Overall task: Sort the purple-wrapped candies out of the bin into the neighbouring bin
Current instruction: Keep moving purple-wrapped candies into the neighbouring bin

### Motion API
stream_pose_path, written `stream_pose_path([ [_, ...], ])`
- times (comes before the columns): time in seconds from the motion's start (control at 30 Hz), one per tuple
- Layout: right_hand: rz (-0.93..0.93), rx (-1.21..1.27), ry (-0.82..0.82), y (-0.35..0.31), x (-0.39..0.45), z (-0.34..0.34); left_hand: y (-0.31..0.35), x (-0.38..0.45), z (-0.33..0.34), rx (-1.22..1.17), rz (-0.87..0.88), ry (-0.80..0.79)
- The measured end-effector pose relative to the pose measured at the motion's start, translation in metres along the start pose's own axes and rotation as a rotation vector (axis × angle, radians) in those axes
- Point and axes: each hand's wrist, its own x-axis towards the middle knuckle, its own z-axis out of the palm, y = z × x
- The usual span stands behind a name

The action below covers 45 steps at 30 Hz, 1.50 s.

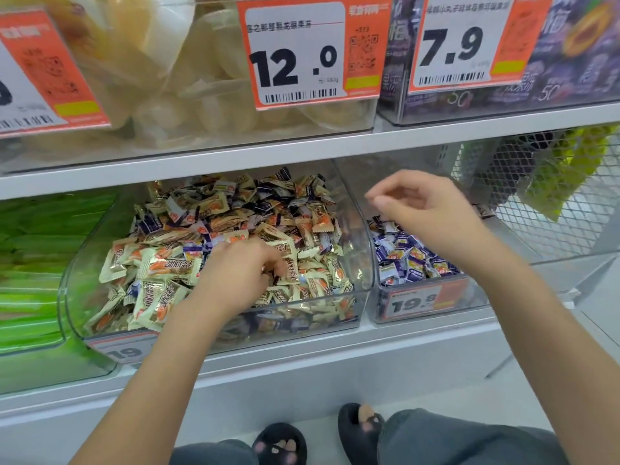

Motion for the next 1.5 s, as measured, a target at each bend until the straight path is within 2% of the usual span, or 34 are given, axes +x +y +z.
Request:
stream_pose_path([
  [0.07,-0.051,-0.037,-0.177,-0.014,0.003,0.025,-0.005,-0.001,-0.002,-0.006,-0.008,0.013],
  [0.23,-0.074,-0.362,-0.682,-0.014,0.011,0.093,-0.016,-0.005,-0.004,-0.085,0.036,-0.022],
  [0.4,0.03,-0.402,-0.92,0.0,0.025,0.111,-0.025,-0.011,-0.004,-0.184,0.064,-0.038],
  [0.47,0.043,-0.444,-0.897,0.002,0.026,0.112,-0.027,-0.013,-0.004,-0.202,0.058,-0.071],
  [0.57,-0.063,-0.629,-0.63,0.006,0.028,0.113,-0.029,-0.013,-0.007,-0.151,0.044,-0.125],
  [0.67,-0.052,-0.762,-0.507,0.006,0.033,0.111,-0.028,-0.011,-0.011,-0.127,0.058,-0.167],
  [0.77,-0.075,-0.611,-0.45,-0.004,0.033,0.109,-0.027,-0.008,-0.013,-0.106,0.071,-0.198],
  [0.8,-0.074,-0.498,-0.48,-0.008,0.032,0.109,-0.028,-0.008,-0.013,-0.1,0.071,-0.209],
  [0.87,-0.035,-0.335,-0.664,-0.016,0.026,0.113,-0.031,-0.008,-0.015,-0.098,0.072,-0.235],
  [0.97,0.046,-0.398,-0.878,-0.014,0.022,0.121,-0.035,-0.011,-0.019,-0.134,0.076,-0.274],
  [1.03,0.094,-0.51,-0.884,-0.009,0.025,0.119,-0.035,-0.012,-0.021,-0.149,0.076,-0.284],
  [1.17,0.061,-0.707,-0.816,-0.002,0.026,0.107,-0.04,-0.017,-0.023,-0.232,0.078,-0.235],
  [1.2,0.039,-0.667,-0.785,-0.002,0.026,0.104,-0.042,-0.019,-0.024,-0.258,0.072,-0.212],
  [1.3,0.015,-0.346,-0.718,-0.013,0.022,0.107,-0.048,-0.022,-0.029,-0.246,0.037,-0.108],
  [1.5,0.075,-0.436,-1.007,-0.022,0.016,0.131,-0.047,-0.026,-0.028,-0.192,0.036,-0.029],
])
